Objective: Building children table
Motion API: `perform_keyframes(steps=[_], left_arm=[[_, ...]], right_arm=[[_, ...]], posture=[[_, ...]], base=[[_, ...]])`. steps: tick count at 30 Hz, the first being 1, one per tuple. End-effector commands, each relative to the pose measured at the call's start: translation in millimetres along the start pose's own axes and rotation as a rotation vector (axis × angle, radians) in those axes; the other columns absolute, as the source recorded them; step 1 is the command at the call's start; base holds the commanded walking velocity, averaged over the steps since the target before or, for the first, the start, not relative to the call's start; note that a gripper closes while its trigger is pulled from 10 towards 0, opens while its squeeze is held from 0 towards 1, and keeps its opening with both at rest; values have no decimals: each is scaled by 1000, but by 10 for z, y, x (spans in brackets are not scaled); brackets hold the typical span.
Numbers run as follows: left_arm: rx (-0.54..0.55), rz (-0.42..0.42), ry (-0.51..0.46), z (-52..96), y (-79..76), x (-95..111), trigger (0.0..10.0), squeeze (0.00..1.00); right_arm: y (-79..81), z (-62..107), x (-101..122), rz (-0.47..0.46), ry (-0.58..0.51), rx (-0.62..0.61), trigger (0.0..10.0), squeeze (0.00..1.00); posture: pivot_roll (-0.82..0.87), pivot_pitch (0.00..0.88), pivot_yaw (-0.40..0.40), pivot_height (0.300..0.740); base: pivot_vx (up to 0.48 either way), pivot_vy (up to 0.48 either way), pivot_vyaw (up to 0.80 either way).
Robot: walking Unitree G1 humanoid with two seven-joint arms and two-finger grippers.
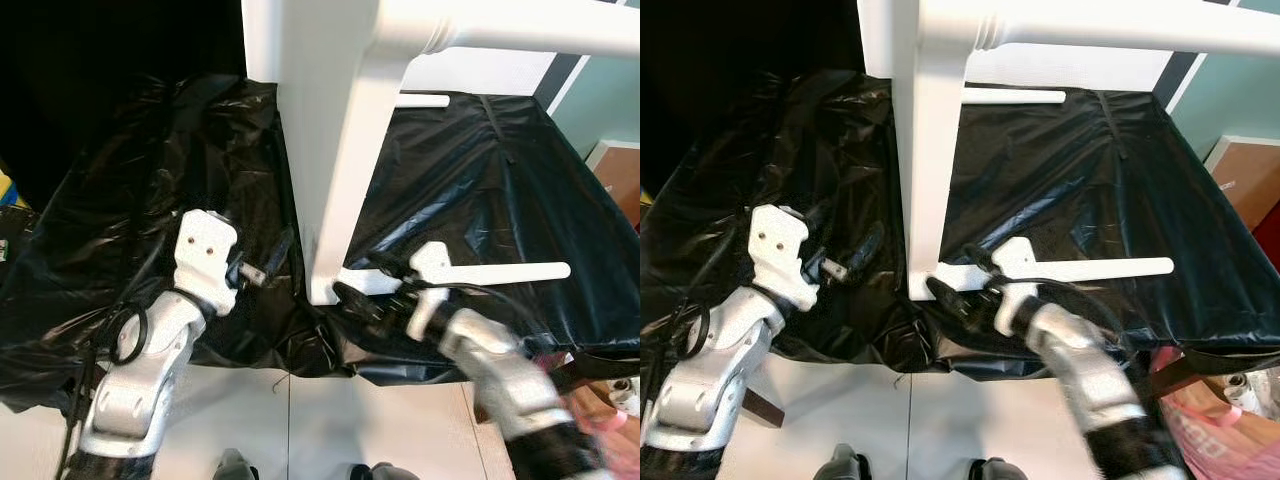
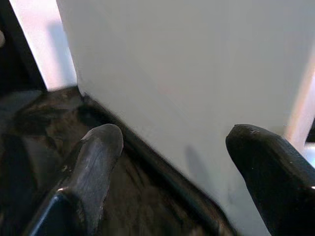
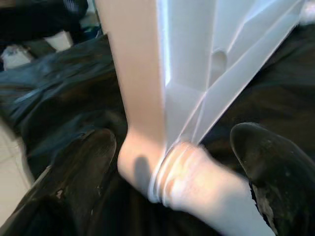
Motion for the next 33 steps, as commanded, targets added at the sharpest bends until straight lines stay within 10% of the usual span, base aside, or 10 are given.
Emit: perform_keyframes(steps=[1,7,13,33], left_arm=[[-134,-2,31,16,-142,-22,10000,0],[-230,-31,119,147,-215,-101,10000,0],[-358,-31,225,300,-319,-193,10000,0],[-552,113,221,377,-635,22,10000,0]], right_arm=[[9,69,6,-7,21,47,10000,0],[-179,302,103,76,89,47,10000,0],[-293,159,112,85,65,-100,10000,0],[627,-1283,-4,-116,-40,15,10000,0]], posture=[[89,148,-77,740],[82,139,-76,740],[84,137,-78,740],[126,112,-102,740]], base=[[0,0,0],[0,0,0],[0,0,0],[0,0,0]])
Point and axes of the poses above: a point about 5 cm out from each wrist's last joint towards the gripper, its own z axis pointing back from the gripper into the wrist, its own x axis along the axis of the wrist's last joint, y = z × x, the point moved 1 cm from there along -z, pointing out of the wrist towards the gripper, and after that the axes turned 4 degrees about z, right-handed, at the moved point
